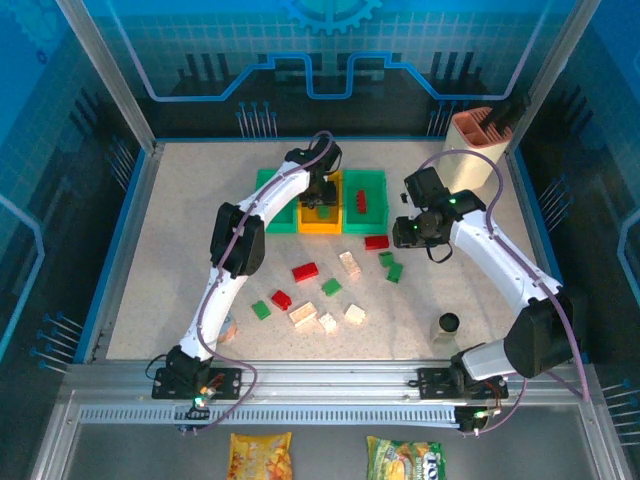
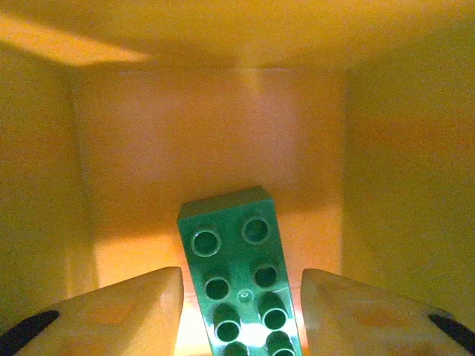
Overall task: Sort the legos into containers by color
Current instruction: Place the lego in the container, then pick up the lego from the middle-left of the table.
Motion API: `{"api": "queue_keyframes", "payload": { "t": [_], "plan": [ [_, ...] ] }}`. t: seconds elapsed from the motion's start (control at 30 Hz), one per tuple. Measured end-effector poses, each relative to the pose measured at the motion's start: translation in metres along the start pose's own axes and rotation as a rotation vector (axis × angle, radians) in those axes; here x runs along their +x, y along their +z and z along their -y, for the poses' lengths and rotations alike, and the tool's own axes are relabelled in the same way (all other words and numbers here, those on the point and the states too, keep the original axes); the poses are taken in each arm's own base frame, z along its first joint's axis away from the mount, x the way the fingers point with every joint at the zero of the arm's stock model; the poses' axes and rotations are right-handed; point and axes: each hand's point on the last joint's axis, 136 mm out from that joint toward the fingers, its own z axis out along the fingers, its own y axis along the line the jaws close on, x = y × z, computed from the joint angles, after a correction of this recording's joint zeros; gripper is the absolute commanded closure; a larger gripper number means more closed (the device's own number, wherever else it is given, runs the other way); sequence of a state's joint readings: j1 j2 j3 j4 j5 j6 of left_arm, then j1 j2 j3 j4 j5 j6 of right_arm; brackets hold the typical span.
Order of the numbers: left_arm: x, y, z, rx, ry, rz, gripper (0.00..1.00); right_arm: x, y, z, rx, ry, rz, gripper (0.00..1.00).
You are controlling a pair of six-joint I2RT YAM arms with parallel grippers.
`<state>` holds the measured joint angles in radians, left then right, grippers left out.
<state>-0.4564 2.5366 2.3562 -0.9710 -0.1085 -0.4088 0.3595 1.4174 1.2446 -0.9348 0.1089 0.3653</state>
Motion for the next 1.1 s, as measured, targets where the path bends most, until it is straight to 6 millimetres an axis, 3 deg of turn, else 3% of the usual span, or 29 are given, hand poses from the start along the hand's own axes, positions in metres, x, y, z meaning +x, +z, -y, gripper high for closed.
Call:
{"api": "queue_keyframes", "payload": {
  "t": [0.2,0.33,0.47,0.67,1.1],
  "plan": [
    [-0.004,-0.014,0.004,0.013,0.003,0.019,0.53,0.000,0.000,0.000,-0.001,0.000,0.001,0.60],
    [-0.004,-0.045,0.012,0.045,0.022,0.046,0.53,0.000,0.000,-0.001,-0.005,-0.001,0.000,0.60],
    [0.009,-0.080,0.019,0.075,0.056,0.059,0.53,-0.001,0.001,-0.003,-0.009,0.002,0.005,0.60],
    [0.047,-0.113,0.016,0.093,0.091,0.043,0.53,0.010,0.010,-0.002,-0.011,0.024,-0.013,0.60],
    [0.148,-0.123,-0.040,0.033,0.109,-0.086,0.53,0.022,0.027,0.002,-0.006,0.053,-0.031,0.59]
  ]
}}
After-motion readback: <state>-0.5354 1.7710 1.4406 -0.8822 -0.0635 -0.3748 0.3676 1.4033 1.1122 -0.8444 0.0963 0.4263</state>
